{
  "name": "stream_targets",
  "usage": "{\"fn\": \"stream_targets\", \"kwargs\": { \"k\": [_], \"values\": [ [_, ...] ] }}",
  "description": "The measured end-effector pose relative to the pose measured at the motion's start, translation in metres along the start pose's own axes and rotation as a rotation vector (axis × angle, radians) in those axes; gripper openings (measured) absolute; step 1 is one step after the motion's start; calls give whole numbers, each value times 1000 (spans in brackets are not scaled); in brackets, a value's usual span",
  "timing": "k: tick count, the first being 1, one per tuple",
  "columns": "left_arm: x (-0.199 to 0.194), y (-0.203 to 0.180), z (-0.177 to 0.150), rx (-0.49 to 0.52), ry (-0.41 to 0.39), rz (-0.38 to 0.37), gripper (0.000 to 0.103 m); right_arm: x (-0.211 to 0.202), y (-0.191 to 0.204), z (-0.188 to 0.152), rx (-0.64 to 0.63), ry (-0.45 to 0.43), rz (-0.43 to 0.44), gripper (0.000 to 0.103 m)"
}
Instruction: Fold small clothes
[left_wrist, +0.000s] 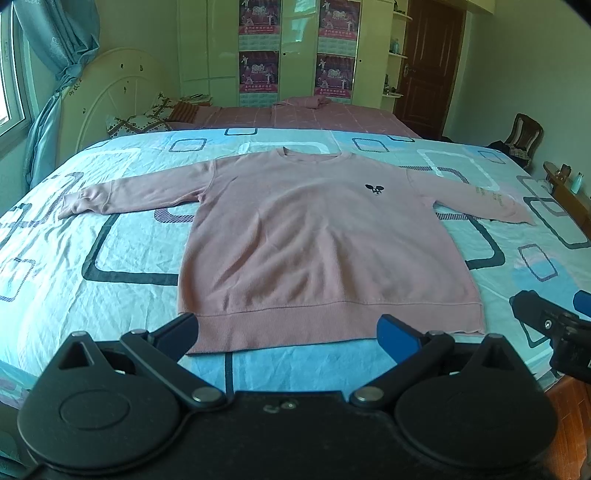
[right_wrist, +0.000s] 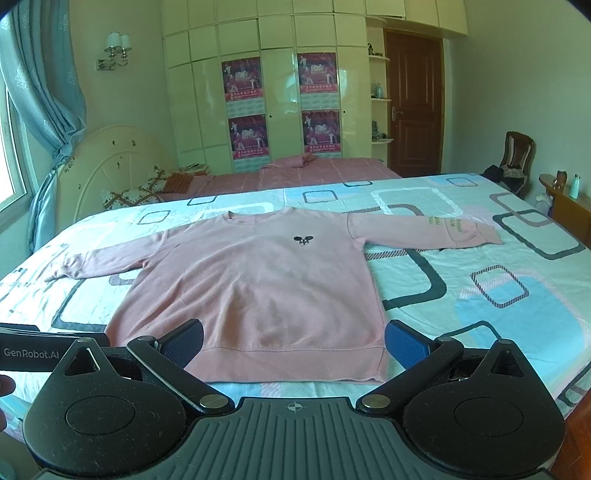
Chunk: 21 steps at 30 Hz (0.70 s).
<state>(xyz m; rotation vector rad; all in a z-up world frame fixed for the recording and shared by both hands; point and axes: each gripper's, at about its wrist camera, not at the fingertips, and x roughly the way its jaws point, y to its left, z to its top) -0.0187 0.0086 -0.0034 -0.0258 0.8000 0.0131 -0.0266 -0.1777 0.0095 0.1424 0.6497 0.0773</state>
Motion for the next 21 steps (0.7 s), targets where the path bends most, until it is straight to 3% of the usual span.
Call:
{"fn": "stream_targets", "kwargs": {
  "k": [21],
  "values": [
    [12, 5, 7, -5, 15, 14, 102, 12, -2, 2, 10, 16, -10, 103]
  ]
}}
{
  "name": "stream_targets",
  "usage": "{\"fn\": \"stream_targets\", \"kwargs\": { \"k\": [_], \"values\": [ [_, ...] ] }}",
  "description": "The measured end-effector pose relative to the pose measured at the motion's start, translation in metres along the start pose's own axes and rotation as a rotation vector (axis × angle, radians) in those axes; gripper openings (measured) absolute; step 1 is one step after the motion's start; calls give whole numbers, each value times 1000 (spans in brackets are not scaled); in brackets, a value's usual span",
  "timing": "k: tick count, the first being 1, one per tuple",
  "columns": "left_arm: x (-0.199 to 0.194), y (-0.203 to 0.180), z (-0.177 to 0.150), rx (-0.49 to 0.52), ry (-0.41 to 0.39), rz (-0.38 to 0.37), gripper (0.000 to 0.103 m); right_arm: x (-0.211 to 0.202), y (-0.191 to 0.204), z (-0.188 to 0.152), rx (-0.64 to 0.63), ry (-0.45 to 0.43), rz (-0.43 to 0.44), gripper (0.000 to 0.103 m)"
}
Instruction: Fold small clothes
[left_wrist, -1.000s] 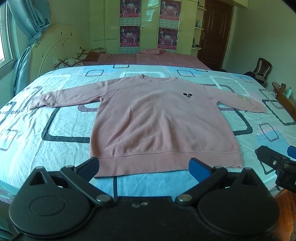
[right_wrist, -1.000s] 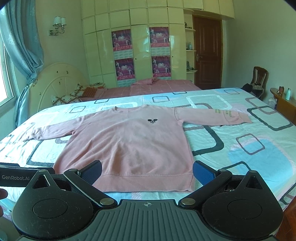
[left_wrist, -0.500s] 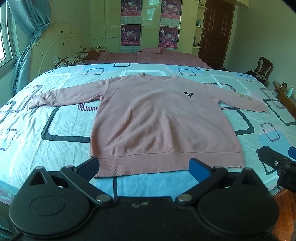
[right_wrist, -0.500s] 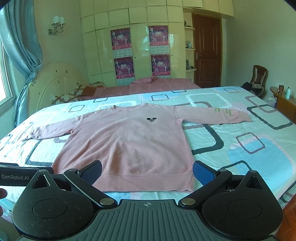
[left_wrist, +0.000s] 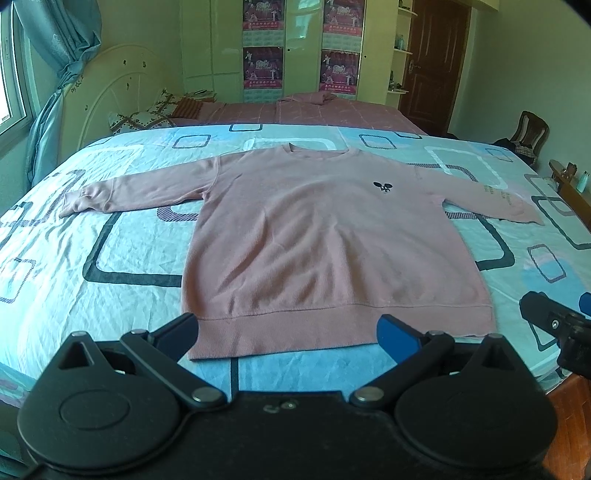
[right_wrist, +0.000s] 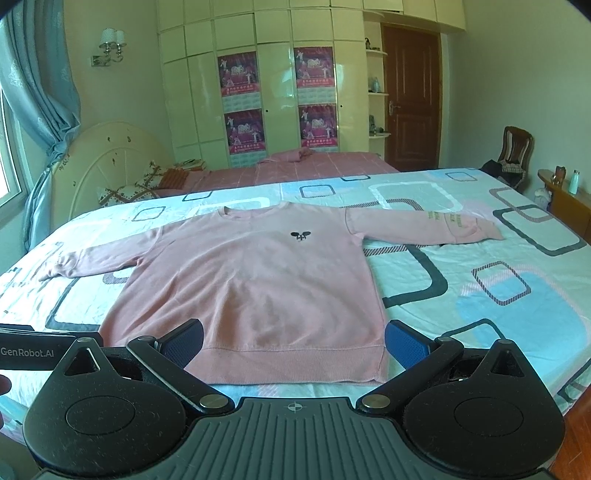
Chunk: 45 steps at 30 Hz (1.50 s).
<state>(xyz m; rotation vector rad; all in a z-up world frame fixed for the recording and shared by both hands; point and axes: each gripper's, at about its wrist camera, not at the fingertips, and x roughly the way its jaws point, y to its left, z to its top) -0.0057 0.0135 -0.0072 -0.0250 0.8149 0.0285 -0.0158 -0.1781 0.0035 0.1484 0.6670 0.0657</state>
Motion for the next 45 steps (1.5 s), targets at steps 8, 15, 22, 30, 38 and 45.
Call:
{"fn": "stream_targets", "kwargs": {
  "k": [8, 15, 22, 30, 38, 45],
  "values": [
    [14, 5, 6, -6, 12, 14, 102, 11, -2, 3, -1, 10, -2, 103],
    [27, 5, 14, -6, 21, 28, 102, 26, -7, 9, 3, 18, -22, 103],
    [49, 2, 27, 4, 26, 56, 102, 46, -19, 19, 18, 23, -50, 103],
    [83, -4, 47, 6, 18, 60, 102, 81, -47, 37, 50, 8, -88, 103],
    [125, -10, 74, -52, 22, 28, 102, 125, -89, 61, 97, 15, -122, 103],
    [159, -23, 96, -67, 13, 46, 102, 160, -128, 83, 117, 26, -164, 103]
  ]
}}
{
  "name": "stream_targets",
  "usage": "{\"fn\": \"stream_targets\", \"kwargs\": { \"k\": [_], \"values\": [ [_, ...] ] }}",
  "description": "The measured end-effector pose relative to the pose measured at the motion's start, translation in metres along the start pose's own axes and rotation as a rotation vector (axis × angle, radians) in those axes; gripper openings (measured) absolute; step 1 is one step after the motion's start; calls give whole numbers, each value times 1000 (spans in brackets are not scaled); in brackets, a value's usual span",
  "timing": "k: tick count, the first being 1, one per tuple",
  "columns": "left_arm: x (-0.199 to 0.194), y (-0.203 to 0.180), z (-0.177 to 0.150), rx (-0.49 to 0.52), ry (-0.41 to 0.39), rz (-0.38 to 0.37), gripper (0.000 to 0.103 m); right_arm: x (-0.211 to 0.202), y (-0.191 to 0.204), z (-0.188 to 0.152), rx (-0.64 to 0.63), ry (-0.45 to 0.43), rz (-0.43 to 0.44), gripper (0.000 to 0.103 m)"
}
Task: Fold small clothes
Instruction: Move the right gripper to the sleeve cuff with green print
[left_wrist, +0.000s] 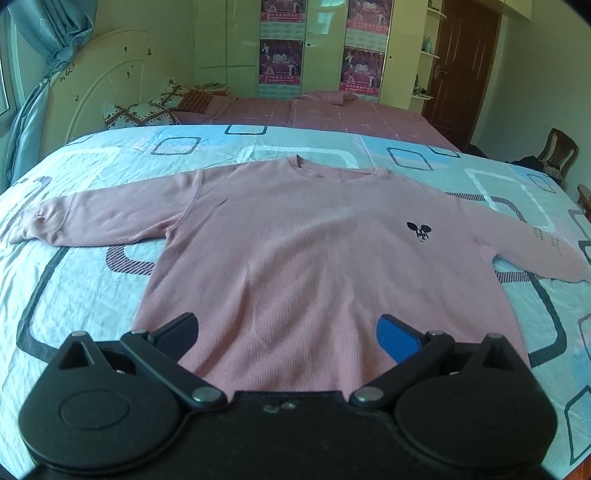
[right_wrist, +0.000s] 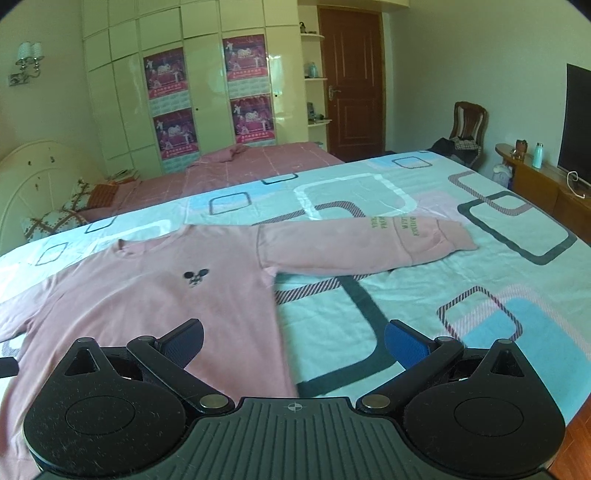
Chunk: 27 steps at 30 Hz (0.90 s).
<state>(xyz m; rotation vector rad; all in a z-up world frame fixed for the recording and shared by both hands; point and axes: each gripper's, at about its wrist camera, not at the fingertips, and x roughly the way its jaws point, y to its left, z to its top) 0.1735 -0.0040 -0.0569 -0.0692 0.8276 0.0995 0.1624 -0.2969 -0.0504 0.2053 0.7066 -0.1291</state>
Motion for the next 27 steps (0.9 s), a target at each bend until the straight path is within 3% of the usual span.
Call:
{"fn": "stream_targets", "kwargs": {
  "k": [13, 20, 21, 22, 23, 27],
  "values": [
    [57, -28, 32, 7, -91, 56, 102, 95, -77, 39, 75, 23, -60, 103],
    [95, -39, 52, -11, -35, 74, 102, 154, -126, 57, 157, 63, -113, 102],
    [100, -39, 53, -16, -29, 73, 102, 161, -133, 59, 173, 65, -124, 97],
    [104, -40, 54, -22, -20, 69, 102, 168, -140, 60, 183, 65, -141, 79],
    [108, -41, 55, -27, -10, 64, 102, 175, -147, 61, 192, 77, -159, 72],
    [122, -44, 58, -29, 27, 45, 102, 203, -177, 62, 274, 108, -197, 70]
  ]
}}
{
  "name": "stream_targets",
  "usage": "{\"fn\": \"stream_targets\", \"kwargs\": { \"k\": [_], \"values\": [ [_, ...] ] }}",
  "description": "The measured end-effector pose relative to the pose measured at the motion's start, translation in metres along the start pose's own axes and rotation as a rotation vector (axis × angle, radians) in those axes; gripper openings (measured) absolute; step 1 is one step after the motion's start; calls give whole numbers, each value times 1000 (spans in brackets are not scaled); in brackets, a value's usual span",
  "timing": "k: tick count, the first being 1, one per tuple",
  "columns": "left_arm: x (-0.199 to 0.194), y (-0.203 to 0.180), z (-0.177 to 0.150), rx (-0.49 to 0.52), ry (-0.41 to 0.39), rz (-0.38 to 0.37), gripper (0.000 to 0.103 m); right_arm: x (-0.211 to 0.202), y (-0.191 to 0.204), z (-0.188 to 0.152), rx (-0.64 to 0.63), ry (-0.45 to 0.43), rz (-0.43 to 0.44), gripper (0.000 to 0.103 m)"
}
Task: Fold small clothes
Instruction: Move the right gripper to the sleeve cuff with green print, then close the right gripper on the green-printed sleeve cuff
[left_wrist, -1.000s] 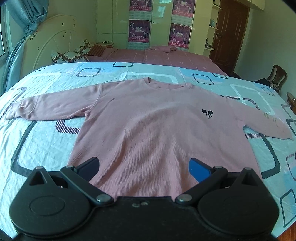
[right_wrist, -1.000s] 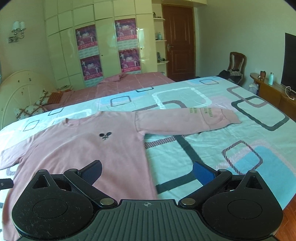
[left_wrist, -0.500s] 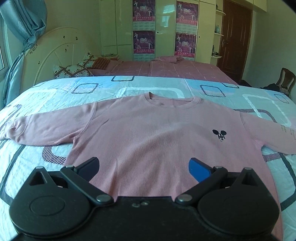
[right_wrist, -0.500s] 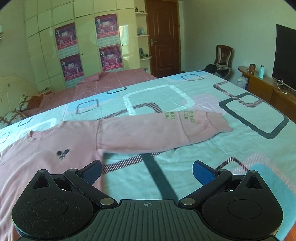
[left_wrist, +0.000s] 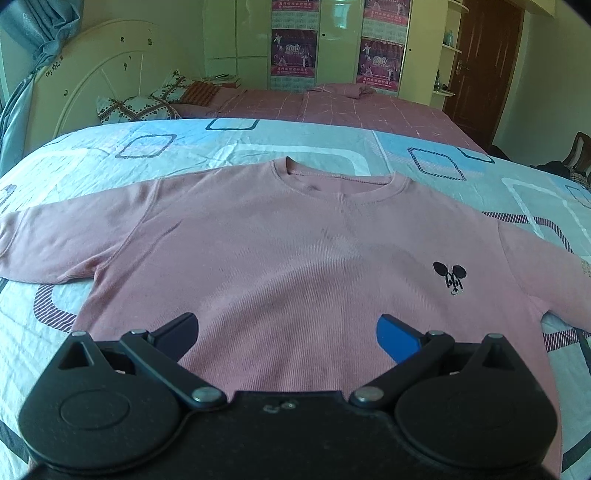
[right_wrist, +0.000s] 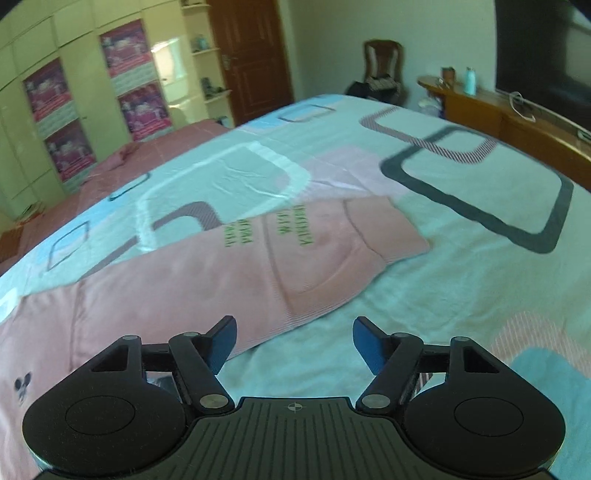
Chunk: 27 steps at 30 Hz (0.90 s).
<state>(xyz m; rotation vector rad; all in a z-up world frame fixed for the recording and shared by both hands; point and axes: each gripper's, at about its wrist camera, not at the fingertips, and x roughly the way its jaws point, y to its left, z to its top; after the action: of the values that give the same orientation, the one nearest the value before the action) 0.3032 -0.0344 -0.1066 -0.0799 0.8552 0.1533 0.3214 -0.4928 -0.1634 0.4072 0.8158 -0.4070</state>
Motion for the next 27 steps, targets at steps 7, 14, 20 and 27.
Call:
{"fn": "stream_targets", "kwargs": {
  "k": [7, 14, 20, 27],
  "values": [
    [14, -13, 7, 112, -16, 24, 102, 42, -27, 15, 91, 30, -49, 53],
    [20, -10, 16, 63, -66, 16, 102, 63, -38, 25, 152, 5, -80, 28],
    [32, -5, 25, 39, 2, 23, 102, 70, -40, 30, 180, -18, -55, 4],
    [44, 15, 29, -14, 136, 34, 102, 53, 0, 41, 87, -105, 25, 4]
  ]
}}
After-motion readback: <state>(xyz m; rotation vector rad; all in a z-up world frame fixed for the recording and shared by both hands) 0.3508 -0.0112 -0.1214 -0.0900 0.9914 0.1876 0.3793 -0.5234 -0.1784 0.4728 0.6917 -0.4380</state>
